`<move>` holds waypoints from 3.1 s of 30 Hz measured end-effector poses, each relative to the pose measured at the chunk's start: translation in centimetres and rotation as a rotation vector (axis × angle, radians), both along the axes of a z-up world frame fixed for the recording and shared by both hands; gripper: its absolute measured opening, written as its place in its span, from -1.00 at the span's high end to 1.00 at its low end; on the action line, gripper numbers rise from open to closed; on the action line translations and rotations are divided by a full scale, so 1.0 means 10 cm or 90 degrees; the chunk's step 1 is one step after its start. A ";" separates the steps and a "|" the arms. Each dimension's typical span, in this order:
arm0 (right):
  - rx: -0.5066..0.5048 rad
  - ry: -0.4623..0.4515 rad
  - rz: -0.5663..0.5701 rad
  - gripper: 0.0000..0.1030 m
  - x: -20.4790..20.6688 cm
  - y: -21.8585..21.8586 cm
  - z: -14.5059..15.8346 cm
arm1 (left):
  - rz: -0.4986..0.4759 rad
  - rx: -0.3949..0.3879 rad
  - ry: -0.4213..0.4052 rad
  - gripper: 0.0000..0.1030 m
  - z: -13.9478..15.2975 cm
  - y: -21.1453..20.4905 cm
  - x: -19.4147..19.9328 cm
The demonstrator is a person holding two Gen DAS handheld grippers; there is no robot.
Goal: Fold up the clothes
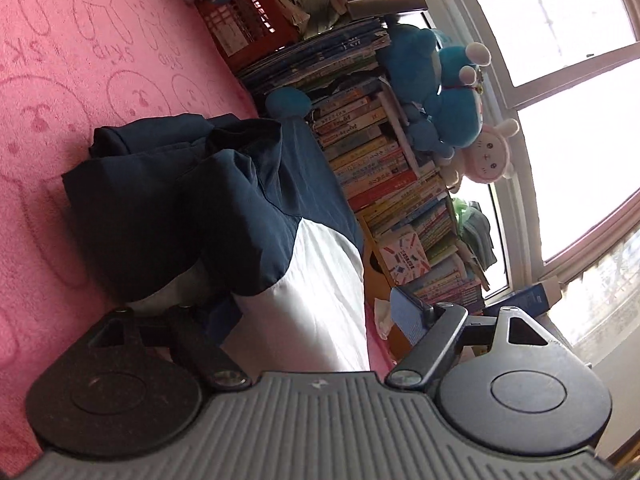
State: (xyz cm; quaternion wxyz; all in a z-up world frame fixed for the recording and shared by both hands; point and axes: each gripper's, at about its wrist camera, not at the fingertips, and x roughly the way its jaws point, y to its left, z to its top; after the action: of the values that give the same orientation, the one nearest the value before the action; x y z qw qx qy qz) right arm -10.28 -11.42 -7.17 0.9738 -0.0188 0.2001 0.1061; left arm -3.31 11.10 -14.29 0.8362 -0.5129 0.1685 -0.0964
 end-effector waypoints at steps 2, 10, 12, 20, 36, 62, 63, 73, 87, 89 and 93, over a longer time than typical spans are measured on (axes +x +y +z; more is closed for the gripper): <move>-0.018 0.004 -0.010 -0.72 0.08 0.13 -0.08 | 0.040 0.006 0.005 0.05 0.04 0.02 0.01; -0.113 -0.008 -0.046 -0.07 0.38 0.50 -0.21 | 0.125 0.133 -0.015 0.80 0.16 0.12 -0.16; -0.118 -0.020 -0.050 -0.05 0.39 0.54 -0.21 | 0.091 0.108 0.007 0.20 0.10 0.17 -0.04; -0.130 -0.043 -0.067 0.29 0.48 0.59 -0.26 | 0.147 0.130 -0.014 0.88 0.18 0.31 -0.07; -0.064 -0.043 -0.054 0.36 0.43 0.47 -0.26 | 0.346 0.285 0.119 0.55 0.15 0.75 -0.52; -0.078 -0.131 -0.048 0.69 0.22 0.53 -0.28 | 0.036 0.003 0.084 0.77 0.07 0.07 -0.18; -0.072 -0.126 -0.050 0.69 0.23 0.52 -0.28 | 0.071 0.003 0.079 0.85 0.07 0.15 -0.23; -0.052 -0.112 -0.046 0.70 0.25 0.48 -0.28 | 0.330 0.328 0.114 0.94 0.34 0.48 -0.53; -0.048 -0.111 -0.044 0.72 0.25 0.47 -0.28 | -0.159 -0.034 0.027 0.29 0.14 0.16 -0.47; -0.048 -0.111 -0.044 0.72 0.25 0.47 -0.28 | -0.173 -0.024 0.045 0.28 0.10 0.03 -0.30; -0.050 -0.112 -0.043 0.72 0.24 0.47 -0.29 | -0.129 0.001 0.086 0.73 0.05 -0.10 -0.03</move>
State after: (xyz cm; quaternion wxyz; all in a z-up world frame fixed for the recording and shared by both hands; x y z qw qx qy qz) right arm -7.84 -6.73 -10.04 0.9892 -0.0595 0.1180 0.0632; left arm -3.64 10.12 -13.75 0.8094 -0.4979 0.2755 -0.1451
